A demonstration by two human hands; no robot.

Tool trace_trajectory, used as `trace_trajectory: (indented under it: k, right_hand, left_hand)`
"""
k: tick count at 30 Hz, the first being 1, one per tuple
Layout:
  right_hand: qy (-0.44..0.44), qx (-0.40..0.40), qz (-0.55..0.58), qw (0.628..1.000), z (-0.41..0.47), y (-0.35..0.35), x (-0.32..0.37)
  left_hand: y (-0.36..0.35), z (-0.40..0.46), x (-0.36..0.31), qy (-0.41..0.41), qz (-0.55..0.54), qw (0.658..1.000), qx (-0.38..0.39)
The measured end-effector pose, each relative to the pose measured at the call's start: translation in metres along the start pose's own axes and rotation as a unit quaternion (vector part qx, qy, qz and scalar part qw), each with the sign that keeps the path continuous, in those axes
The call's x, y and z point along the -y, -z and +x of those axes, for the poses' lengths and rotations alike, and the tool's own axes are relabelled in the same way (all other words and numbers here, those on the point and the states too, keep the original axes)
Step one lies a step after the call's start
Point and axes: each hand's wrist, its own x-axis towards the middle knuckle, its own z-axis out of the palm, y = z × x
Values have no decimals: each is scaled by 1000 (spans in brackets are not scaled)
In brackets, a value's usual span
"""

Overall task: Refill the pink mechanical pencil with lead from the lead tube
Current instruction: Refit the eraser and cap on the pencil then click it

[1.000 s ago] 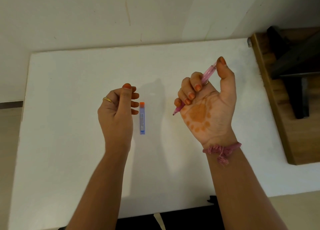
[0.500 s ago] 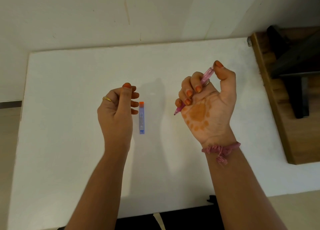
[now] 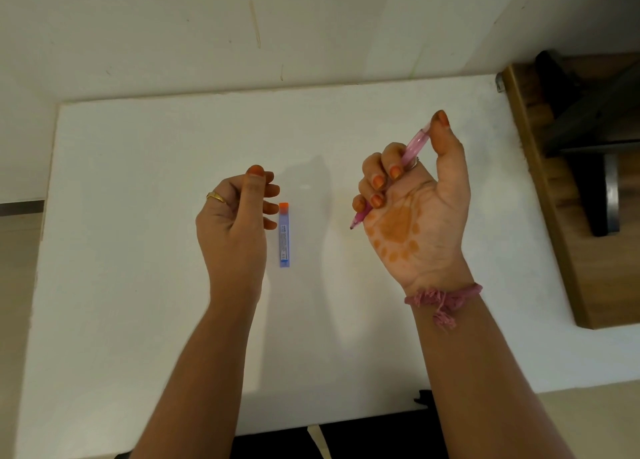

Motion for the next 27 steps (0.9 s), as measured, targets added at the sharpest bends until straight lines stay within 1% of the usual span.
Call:
trace_trajectory:
  k: [27]
  right_hand:
    - [12, -7, -9, 1000, -2, 0, 1]
  left_hand:
    - [-1, -2, -1, -11, 8, 1000, -1]
